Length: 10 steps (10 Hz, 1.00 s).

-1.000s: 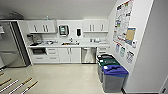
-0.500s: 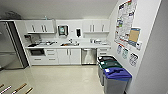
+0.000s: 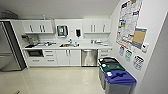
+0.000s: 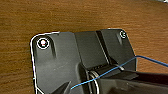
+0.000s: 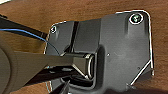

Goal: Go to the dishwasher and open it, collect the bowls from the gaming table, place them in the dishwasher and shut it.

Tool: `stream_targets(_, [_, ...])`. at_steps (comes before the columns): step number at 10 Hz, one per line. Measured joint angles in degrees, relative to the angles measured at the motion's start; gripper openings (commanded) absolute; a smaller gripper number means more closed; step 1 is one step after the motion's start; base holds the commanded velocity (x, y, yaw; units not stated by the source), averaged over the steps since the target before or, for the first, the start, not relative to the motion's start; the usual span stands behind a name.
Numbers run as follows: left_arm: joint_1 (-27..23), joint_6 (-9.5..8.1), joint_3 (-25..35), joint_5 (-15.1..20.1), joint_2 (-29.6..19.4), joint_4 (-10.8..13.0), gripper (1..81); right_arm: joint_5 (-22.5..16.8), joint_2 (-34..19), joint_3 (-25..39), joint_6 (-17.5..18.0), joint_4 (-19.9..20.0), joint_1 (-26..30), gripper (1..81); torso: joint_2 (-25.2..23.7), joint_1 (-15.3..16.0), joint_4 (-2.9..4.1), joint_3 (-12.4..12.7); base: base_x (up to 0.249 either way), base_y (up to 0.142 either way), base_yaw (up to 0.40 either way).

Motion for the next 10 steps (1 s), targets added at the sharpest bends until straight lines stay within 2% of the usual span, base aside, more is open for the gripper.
stream_targets(10, [0.0, 0.00, -0.9, 0.0, 0.0, 0.0, 81.1, 0.0, -0.2, -0.2, 0.0, 0.0, -0.2, 81.1, 0.0, 0.0, 0.00, 0.0, 0.218, 0.000, 0.000])
